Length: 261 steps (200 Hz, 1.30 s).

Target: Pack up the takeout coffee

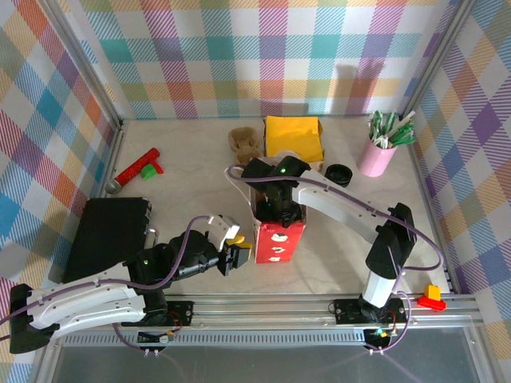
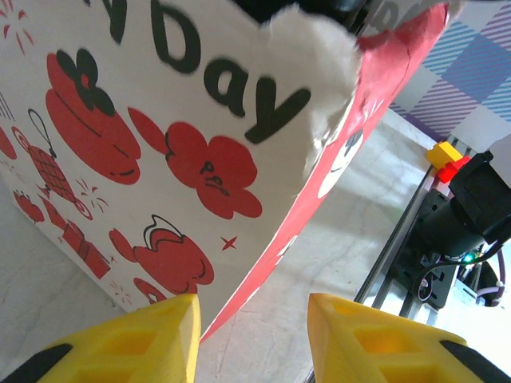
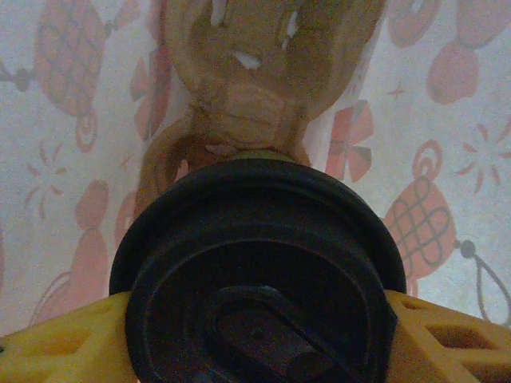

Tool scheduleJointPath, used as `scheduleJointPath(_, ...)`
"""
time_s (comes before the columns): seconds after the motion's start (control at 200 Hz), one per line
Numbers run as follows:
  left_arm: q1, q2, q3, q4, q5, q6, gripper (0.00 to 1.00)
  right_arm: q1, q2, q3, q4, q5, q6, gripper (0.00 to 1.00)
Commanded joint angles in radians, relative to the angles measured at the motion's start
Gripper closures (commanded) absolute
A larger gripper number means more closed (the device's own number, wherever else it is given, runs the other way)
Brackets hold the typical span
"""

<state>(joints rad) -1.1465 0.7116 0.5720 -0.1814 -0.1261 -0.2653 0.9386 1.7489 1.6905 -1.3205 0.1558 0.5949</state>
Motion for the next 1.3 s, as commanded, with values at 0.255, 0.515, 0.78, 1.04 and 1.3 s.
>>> scheduleJointPath(0.255,0.013,-0.008,0.006,-0.007,-0.022,-0.011,0.6,0.011,-0.058,0.113,-0.113,0.036,0.008,0.46)
scheduleJointPath(0.515,0.014,0.003,-0.011,0.013,-0.015,-0.017,0.6,0.014,-0.04,0.101,-0.099,0.027,0.015,0.46)
scheduleJointPath(0.78,0.014,-0.031,-0.038,0.007,-0.02,-0.029,0.6,0.014,-0.04,0.147,-0.117,0.03,0.016,0.46)
scheduleJointPath(1.04,0.014,-0.055,-0.037,-0.012,-0.03,-0.018,0.6,0.013,-0.048,0.155,-0.128,0.035,0.009,0.46)
scheduleJointPath(1.3,0.014,-0.052,-0.041,-0.007,-0.028,-0.018,0.6,0.014,-0.034,0.093,-0.093,0.024,0.012,0.46)
